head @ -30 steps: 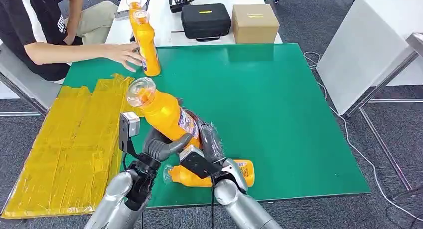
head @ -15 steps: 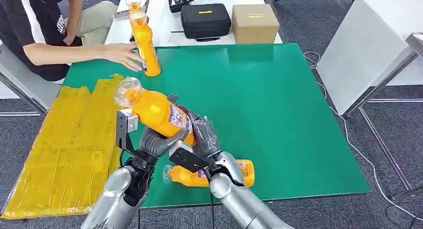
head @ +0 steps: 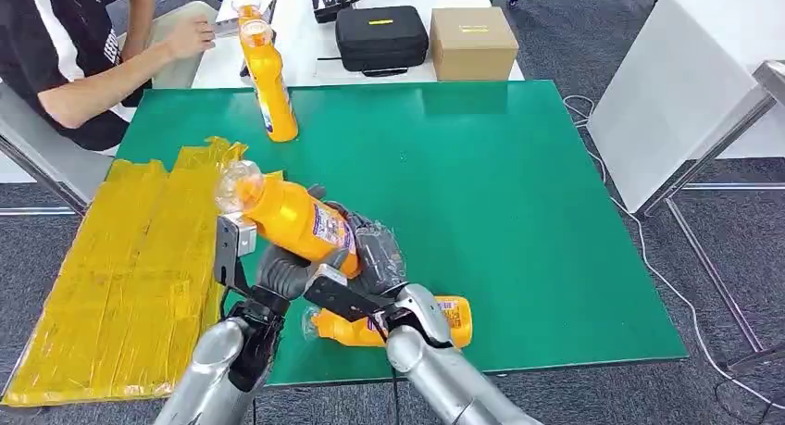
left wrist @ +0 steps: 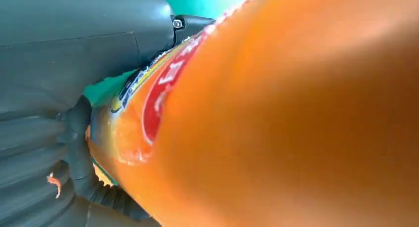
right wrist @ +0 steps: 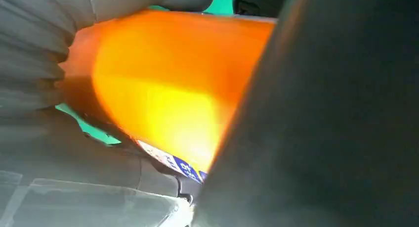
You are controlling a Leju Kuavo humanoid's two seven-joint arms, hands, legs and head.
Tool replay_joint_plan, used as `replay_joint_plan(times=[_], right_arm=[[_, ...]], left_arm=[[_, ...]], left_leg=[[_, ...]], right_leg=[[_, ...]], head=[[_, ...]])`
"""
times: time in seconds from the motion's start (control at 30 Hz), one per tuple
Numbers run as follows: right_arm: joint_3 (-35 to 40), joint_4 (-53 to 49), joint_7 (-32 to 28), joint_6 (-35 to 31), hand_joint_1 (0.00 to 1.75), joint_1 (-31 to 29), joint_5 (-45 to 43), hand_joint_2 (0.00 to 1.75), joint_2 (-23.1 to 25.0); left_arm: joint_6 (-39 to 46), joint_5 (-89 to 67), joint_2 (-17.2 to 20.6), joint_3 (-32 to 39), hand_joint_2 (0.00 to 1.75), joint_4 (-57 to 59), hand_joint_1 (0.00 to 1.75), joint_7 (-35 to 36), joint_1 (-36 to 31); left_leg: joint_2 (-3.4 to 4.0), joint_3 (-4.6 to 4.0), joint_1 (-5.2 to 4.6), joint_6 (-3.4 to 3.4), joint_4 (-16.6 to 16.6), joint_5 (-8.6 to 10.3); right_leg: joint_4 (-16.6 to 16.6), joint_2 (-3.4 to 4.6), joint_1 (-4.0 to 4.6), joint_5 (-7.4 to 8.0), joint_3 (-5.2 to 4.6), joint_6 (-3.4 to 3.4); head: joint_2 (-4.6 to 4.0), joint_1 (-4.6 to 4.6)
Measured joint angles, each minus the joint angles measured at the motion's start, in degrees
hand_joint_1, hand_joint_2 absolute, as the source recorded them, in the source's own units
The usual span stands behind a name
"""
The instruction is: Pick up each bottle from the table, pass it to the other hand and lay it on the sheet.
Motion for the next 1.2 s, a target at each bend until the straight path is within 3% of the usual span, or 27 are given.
replay_joint_plan(times=[1.07,1.1,1.13,1.2], right_arm=[[-0.11,0.96,-0.29,4.92,1.75,1.96,-1.72,1.75,-0.33],[-0.07,1.03,-0.33,5.09,1.75,1.98,-1.79,1.75,-0.35],[0.02,1.11,-0.33,5.22,1.75,1.98,-1.79,1.75,-0.33],[0.09,1.20,-0.31,5.22,1.75,1.98,-1.81,1.75,-0.33]], left_arm=[[1.75,0.66,0.04,0.90,1.75,-1.07,0.00,-1.79,1.35],[1.97,0.74,0.04,1.00,1.75,-1.18,1.59,-1.86,1.35],[2.12,0.79,0.04,1.09,1.75,-1.38,1.75,-1.88,1.35],[2.21,0.79,0.04,1.09,1.75,-1.51,1.75,-1.88,1.34]], left_leg=[[0.00,-0.04,0.00,0.00,0.00,0.00],[0.00,-0.04,0.00,0.00,0.00,0.00],[0.00,-0.04,0.00,0.00,0.00,0.00],[0.00,-0.04,0.00,0.00,0.00,0.00]], right_leg=[[0.00,0.00,0.00,0.00,-0.01,0.00],[0.00,0.00,0.00,0.00,-0.02,0.00],[0.00,0.00,0.00,0.00,-0.02,0.00],[0.00,0.00,0.00,0.00,-0.02,0.00]], head=[[0.00,-0.02],[0.02,-0.02],[0.00,-0.02],[0.00,0.00]])
